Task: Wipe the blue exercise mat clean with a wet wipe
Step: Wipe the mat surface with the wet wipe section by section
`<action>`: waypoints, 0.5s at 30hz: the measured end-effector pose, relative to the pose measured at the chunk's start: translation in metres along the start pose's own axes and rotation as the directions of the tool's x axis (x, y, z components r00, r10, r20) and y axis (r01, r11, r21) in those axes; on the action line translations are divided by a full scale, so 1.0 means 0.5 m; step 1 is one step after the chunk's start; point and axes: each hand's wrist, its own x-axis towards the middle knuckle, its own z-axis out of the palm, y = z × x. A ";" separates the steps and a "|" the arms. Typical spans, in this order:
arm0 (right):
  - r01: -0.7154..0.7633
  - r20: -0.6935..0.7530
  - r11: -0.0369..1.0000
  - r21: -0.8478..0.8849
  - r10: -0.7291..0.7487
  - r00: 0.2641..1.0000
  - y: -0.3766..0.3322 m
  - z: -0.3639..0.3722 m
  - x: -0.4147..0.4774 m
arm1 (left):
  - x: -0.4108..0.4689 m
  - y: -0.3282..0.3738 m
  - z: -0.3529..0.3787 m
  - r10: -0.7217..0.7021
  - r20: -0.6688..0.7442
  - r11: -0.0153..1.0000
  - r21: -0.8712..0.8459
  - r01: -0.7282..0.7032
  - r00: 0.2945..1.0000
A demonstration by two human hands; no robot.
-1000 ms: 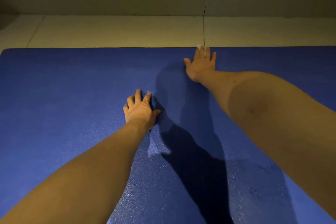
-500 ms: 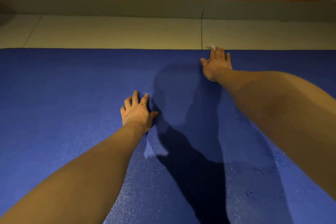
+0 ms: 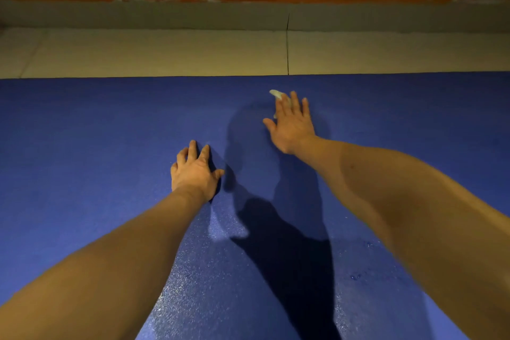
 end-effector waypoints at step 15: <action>0.149 0.014 0.985 0.086 -0.151 0.988 -0.124 0.046 -0.128 | -0.069 0.022 0.028 0.014 -0.045 1.000 0.011 -0.013 0.999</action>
